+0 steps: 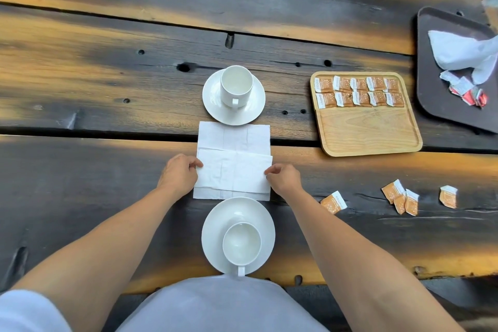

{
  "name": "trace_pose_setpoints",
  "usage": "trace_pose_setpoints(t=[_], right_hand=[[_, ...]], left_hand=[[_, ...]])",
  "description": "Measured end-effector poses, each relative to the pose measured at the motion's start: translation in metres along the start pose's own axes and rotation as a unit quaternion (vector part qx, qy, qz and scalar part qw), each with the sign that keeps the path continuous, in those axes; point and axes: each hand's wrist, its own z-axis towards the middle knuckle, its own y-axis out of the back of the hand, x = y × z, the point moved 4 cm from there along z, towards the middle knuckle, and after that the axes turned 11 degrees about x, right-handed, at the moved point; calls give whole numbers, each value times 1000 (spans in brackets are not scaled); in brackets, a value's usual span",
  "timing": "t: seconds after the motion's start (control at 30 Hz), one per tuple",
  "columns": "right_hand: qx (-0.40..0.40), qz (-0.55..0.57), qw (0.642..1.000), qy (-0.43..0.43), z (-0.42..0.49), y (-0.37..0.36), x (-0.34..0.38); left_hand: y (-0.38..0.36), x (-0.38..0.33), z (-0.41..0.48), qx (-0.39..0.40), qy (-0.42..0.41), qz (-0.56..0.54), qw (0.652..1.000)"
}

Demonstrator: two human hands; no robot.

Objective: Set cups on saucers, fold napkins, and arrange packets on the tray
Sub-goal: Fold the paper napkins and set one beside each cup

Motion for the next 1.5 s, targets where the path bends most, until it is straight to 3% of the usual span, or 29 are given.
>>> trace_pose_setpoints(t=[0.13, 0.33, 0.67, 0.93, 1.23, 1.5], right_hand=[[-35, 3, 999, 33, 2, 4, 7], [-46, -55, 994, 86, 10, 9, 25], [-9, -124, 991, 41, 25, 6, 31], [-10, -124, 992, 23, 26, 4, 33], [27, -25, 998, 54, 16, 8, 56], [105, 155, 982, 25, 0, -16, 86]], left_hand=[[1, -9, 0, -2, 6, 22, 1000], [-10, -24, 2, -22, -63, 77, 995], [-34, -20, -4, -9, -87, 217, 972], [-37, -21, -7, -11, -84, 234, 969], [-37, -20, -6, -12, -89, 232, 969], [-37, -17, -7, -28, -95, 226, 969]])
